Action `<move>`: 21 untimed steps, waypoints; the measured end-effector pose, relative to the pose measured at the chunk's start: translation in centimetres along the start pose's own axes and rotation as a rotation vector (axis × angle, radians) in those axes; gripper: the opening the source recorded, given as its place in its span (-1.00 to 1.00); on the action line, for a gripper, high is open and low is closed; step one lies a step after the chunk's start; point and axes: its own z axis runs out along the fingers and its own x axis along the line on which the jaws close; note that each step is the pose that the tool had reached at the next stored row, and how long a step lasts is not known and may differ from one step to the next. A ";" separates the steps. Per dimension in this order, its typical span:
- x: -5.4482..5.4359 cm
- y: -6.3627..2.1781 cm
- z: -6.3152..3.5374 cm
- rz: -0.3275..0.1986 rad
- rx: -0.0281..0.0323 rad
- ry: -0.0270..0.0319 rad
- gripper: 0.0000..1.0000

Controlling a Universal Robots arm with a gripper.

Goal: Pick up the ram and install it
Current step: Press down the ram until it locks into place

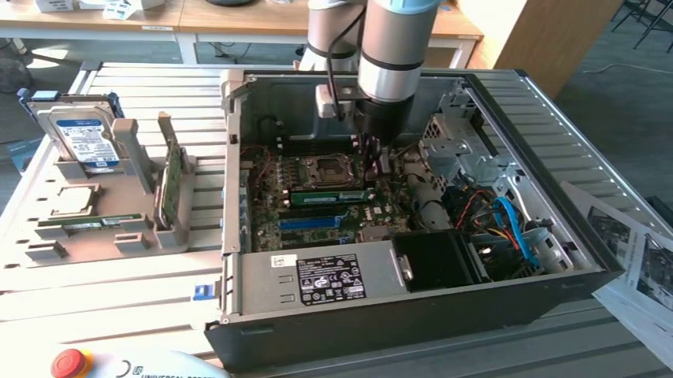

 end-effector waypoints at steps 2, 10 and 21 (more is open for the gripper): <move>0.0 -0.01 -0.19 0.000 -0.0010 0.0000 -0.79; 0.0 -0.03 -0.61 0.000 -0.0027 -0.0001 -0.79; 0.0 1.09 -0.65 0.000 -0.0028 0.0001 -0.79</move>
